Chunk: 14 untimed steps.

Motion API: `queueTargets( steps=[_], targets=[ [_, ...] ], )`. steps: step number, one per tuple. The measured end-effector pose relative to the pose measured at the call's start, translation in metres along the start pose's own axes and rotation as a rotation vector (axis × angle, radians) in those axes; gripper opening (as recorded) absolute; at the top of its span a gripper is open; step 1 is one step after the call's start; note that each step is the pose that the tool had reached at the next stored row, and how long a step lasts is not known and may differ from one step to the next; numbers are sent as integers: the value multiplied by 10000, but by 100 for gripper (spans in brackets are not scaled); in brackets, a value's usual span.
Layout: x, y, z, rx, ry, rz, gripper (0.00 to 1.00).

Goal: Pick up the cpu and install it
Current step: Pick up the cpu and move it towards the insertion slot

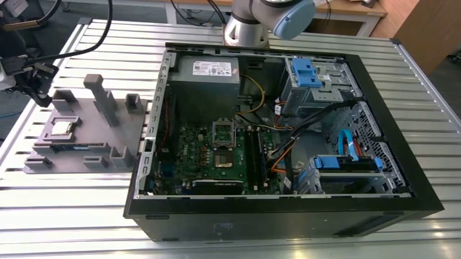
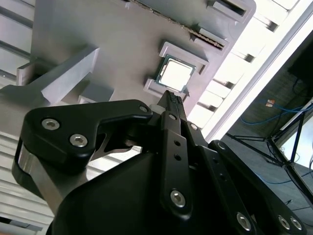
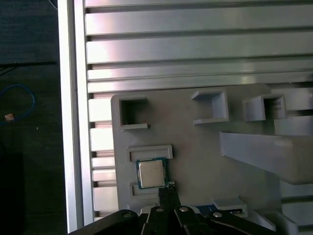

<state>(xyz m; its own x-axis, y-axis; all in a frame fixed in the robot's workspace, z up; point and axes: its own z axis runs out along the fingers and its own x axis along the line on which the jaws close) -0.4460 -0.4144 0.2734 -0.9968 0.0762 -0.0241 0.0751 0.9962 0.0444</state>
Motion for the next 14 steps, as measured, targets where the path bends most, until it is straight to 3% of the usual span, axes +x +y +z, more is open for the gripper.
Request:
queueTargets(
  steps=[14],
  targets=[
    [60, -9, 114, -1, -2, 0, 11]
  ],
)
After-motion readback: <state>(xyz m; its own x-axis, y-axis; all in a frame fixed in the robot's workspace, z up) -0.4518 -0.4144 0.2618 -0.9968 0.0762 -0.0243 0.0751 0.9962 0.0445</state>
